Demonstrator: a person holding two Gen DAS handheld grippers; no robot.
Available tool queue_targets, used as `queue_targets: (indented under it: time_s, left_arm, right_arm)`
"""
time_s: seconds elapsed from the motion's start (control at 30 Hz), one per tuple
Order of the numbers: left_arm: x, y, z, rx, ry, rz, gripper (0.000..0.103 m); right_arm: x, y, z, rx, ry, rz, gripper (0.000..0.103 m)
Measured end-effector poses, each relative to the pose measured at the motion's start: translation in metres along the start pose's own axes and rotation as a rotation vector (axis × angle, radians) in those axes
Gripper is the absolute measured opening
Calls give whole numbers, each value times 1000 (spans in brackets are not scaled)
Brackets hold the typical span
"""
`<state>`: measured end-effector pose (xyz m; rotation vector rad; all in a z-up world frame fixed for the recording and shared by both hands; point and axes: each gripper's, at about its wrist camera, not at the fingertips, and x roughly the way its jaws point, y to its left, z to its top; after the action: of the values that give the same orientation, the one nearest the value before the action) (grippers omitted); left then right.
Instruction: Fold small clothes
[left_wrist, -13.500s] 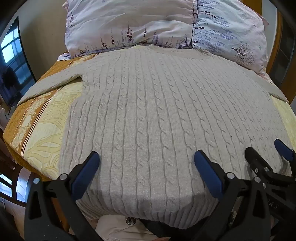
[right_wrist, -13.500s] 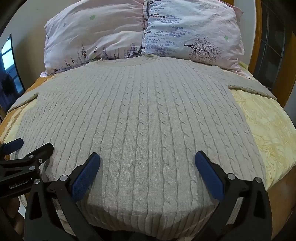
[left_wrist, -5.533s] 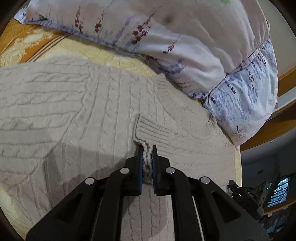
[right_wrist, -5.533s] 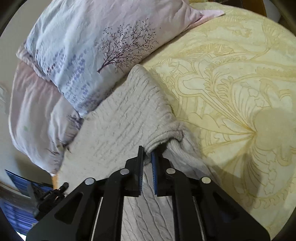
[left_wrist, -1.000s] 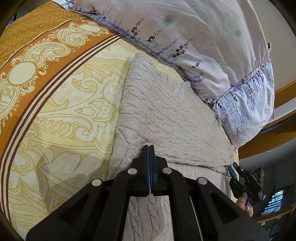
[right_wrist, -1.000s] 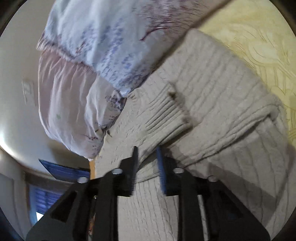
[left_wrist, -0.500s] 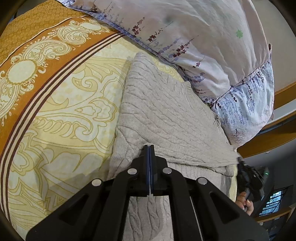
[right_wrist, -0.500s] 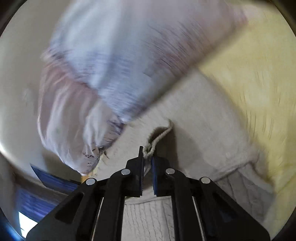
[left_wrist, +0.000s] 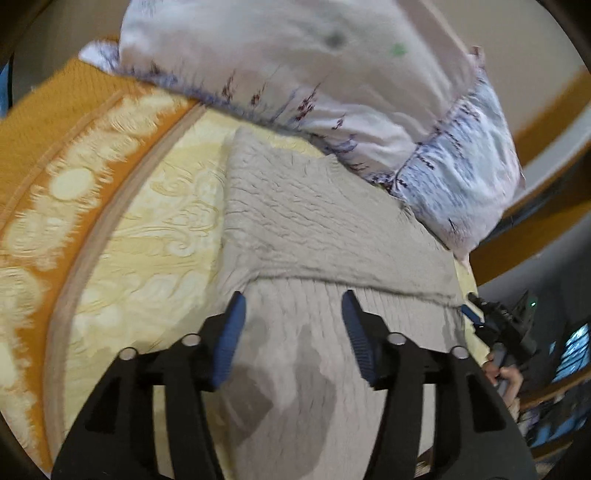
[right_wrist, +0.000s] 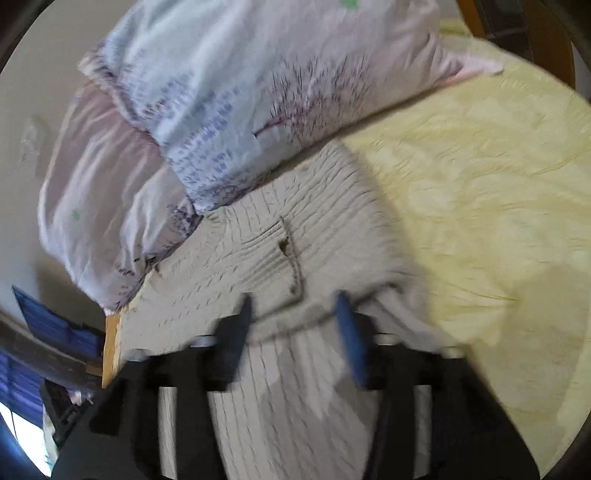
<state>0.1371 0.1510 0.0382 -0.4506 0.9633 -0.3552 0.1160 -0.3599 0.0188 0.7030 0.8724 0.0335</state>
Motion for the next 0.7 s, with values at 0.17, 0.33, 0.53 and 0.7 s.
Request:
queue_targets:
  time_s: [0.17,0.33,0.53,0.7]
  left_arm:
    - [-26,21,-30,2,-6,17,57]
    - [-29,30,-55,-24,35,-23,52]
    - [-25,31,-81,-45,83,-81,38]
    - [-25,30,-99,-59,101,-130,28]
  right_arm:
    - [-34,-34,-24,-6,44,-17,56]
    - [-51,-62,-51,60,110,18,51]
    - [-65,-74,-73,88,147,113,41]
    - [-65,-80,-89,121,203,221,31]
